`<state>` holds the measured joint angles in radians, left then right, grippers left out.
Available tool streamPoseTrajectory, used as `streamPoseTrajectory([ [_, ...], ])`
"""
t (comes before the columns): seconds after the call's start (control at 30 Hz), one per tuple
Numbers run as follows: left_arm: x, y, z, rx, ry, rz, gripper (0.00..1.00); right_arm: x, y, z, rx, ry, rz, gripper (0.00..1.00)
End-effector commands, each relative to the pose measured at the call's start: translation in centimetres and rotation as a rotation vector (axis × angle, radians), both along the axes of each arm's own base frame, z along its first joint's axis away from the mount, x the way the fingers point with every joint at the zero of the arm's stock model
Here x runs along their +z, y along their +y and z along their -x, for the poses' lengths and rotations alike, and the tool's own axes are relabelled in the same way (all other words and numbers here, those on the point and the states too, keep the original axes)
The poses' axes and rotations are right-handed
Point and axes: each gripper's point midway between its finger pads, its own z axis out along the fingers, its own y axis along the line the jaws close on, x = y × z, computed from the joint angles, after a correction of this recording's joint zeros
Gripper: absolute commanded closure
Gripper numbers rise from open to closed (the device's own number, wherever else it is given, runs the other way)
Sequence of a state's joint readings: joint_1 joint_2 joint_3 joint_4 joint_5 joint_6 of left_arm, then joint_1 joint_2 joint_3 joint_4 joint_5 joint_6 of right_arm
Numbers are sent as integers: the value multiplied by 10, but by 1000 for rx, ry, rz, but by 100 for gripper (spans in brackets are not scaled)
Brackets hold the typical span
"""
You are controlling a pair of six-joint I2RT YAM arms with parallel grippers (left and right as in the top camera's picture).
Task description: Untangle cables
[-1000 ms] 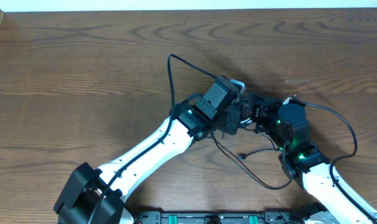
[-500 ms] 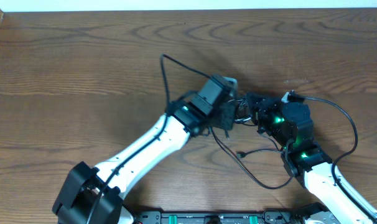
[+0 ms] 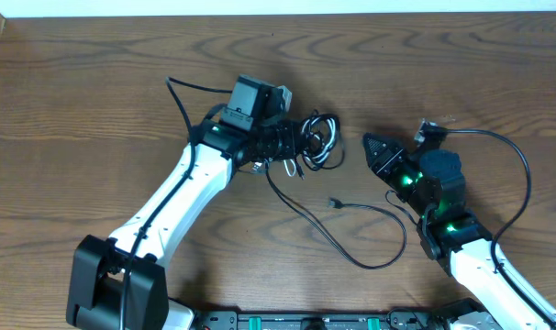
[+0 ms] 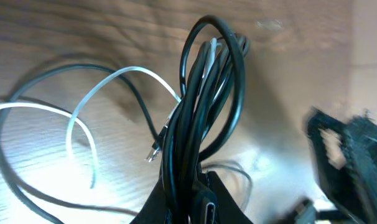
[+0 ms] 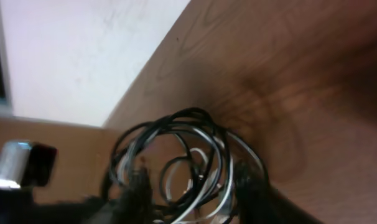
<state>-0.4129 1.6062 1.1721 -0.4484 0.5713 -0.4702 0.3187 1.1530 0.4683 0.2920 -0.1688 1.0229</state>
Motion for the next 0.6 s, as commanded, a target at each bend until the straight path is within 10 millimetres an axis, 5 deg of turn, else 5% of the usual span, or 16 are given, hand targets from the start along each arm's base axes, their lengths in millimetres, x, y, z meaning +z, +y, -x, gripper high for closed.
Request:
streamPoseTrajectory([
  [0.0, 32, -22, 24, -209, -44, 163, 92, -4, 4, 5, 93, -43, 121, 49],
  [0.17, 35, -25, 31, -284, -77, 176, 92, -24, 10, 20, 194, 14, 186, 46],
  [0.37, 36, -26, 35, -326, -103, 182, 92, -25, 17, 26, 301, -51, 275, 51],
  [0.57, 62, -41, 59, -465, -91, 364, 92, -36, 1, 22, 225, -10, 341, 55],
])
